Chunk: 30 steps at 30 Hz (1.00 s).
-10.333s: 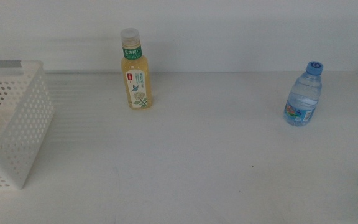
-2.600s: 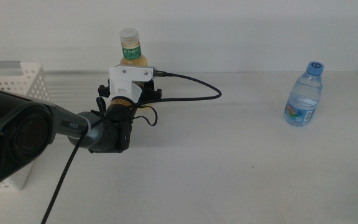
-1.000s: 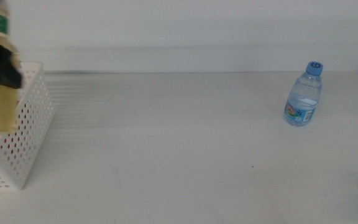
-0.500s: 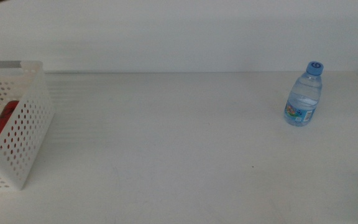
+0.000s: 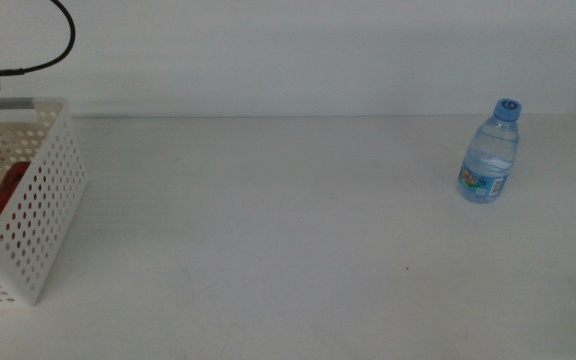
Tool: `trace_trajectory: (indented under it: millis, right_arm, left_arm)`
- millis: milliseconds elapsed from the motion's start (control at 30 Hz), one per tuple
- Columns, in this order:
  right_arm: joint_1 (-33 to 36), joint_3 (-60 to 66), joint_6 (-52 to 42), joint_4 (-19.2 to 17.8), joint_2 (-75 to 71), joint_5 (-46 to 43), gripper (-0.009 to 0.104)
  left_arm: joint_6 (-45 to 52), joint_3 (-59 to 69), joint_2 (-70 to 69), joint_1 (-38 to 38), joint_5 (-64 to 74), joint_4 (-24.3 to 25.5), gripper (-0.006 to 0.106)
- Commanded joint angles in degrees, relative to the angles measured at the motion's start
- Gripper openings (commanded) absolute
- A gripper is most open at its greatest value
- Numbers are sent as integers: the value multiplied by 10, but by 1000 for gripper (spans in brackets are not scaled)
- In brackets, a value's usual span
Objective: Use arms to grab the bottles and put them into the dustbin to the left of the table.
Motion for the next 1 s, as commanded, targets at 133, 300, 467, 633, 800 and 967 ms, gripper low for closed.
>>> trace_trajectory:
  millis: [133, 300, 467, 633, 800, 967]
  right_arm:
    - [1, -5, -4, -6, -15, -42, 96]
    - [1, -5, -4, -6, -15, -42, 96]
    - [1, -5, -4, -6, -15, -42, 96]
    - [1, -5, -4, -6, -15, -42, 96]
    - [1, -5, -4, -6, -15, -42, 96]
    - [1, -5, -4, -6, -15, -42, 96]
  left_arm:
    - [8, -26, -32, -1, -4, 2, 13]
    - [10, -26, -31, -1, -10, 0, 61]
    - [6, -31, -32, -3, 15, 0, 90]
    - [-38, -46, -59, -9, 40, -1, 90]
    - [-68, -7, -141, -35, 21, -18, 90]
    - [-90, 101, -259, -91, -105, -28, 90]
